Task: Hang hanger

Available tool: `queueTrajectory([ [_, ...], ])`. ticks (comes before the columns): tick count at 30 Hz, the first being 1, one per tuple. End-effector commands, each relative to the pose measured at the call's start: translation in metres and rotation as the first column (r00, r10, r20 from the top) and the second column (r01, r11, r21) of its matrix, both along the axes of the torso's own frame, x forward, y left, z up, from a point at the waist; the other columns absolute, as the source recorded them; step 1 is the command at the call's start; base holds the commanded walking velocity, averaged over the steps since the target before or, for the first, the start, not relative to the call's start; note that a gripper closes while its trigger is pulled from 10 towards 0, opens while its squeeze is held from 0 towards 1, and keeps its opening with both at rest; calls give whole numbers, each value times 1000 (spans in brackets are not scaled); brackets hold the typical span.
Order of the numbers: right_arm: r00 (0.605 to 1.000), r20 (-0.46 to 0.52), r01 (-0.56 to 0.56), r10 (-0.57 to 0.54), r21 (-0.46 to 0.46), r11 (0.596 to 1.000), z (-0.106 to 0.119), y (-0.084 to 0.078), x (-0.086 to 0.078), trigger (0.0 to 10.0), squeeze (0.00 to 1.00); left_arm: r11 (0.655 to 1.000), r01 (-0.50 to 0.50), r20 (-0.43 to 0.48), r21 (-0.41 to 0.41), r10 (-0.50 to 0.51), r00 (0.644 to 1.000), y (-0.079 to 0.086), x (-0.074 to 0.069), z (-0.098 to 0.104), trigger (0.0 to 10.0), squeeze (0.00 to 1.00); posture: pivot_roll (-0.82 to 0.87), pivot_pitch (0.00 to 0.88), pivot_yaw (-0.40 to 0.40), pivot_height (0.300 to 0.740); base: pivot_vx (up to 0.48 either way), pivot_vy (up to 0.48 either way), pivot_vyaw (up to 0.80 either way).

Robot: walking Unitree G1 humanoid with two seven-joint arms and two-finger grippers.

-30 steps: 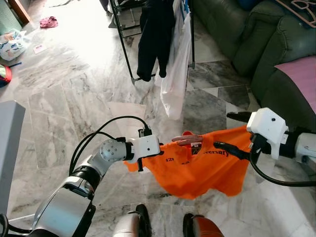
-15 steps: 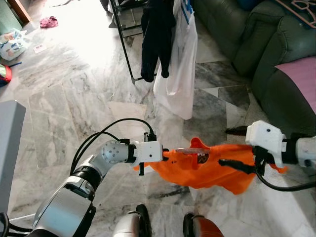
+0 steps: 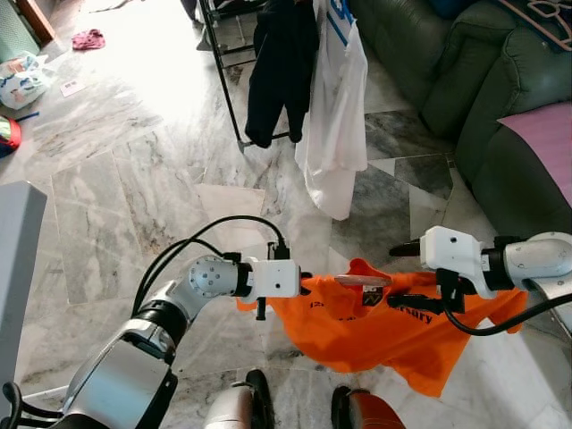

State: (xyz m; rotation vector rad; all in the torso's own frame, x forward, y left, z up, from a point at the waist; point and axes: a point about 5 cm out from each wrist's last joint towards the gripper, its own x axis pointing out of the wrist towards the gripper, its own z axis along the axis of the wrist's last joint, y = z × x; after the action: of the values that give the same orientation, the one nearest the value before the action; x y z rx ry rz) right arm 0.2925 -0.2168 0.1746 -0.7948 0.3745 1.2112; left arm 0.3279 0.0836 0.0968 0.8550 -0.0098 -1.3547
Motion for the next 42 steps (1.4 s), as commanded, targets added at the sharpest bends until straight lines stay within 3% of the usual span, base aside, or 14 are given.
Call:
queueTrajectory([
  [1, 997, -57, -57, 54, -51, 997, -7, -1, -4, 0, 0, 999, 33, 32, -6, -33, 999, -3, 0, 6, 0, 0, -150, 242, 86, 740, 0, 0, 0],
  [11, 985, -159, -80, 63, -104, 991, -17, -13, -10, 0, 0, 1000, 25, 37, -1, -25, 999, -2, 2, 7, 0, 0, -150, 236, 83, 740, 0, 0, 0],
  [12, 985, -161, -78, 61, -106, 991, -19, -14, -11, 2863, 0, 1000, 25, 37, -2, -25, 999, -2, 2, 7, 0, 0, -150, 236, 83, 740, 0, 0, 0],
  [14, 985, -162, -74, 57, -106, 992, -21, -14, -11, 3255, 0, 1000, 24, 37, -3, -24, 999, -2, 2, 7, 0, 0, -148, 234, 83, 740, 0, 0, 0],
  [15, 985, -166, -74, 56, -106, 992, -22, -15, -12, 4902, 0, 1000, 24, 37, -3, -24, 999, -2, 2, 7, 0, 0, -148, 234, 83, 740, 0, 0, 0],
  [16, 985, -162, -68, 51, -105, 992, -23, -16, -11, 2784, 0, 1000, 24, 38, -3, -24, 999, -2, 2, 7, 0, 0, -147, 234, 84, 740, 0, 0, 0],
  [17, 986, -159, -64, 47, -104, 992, -24, -16, -10, 0, 0, 1000, 24, 38, -2, -23, 999, -2, 2, 7, 0, 0, -146, 233, 84, 740, 0, 0, 0],
  [32, 978, -205, 2, -25, -111, 994, -40, -30, -10, 0, 0, 1000, 24, 45, -6, -24, 999, -2, 3, 9, 0, 0, -140, 231, 82, 740, 0, 0, 0],
  [42, 981, -182, 45, -61, -91, 995, -45, -34, -8, 0, 0, 1000, 23, 45, -13, -22, 999, -2, 4, 10, 0, 0, -138, 232, 87, 740, 0, 0, 0],
])
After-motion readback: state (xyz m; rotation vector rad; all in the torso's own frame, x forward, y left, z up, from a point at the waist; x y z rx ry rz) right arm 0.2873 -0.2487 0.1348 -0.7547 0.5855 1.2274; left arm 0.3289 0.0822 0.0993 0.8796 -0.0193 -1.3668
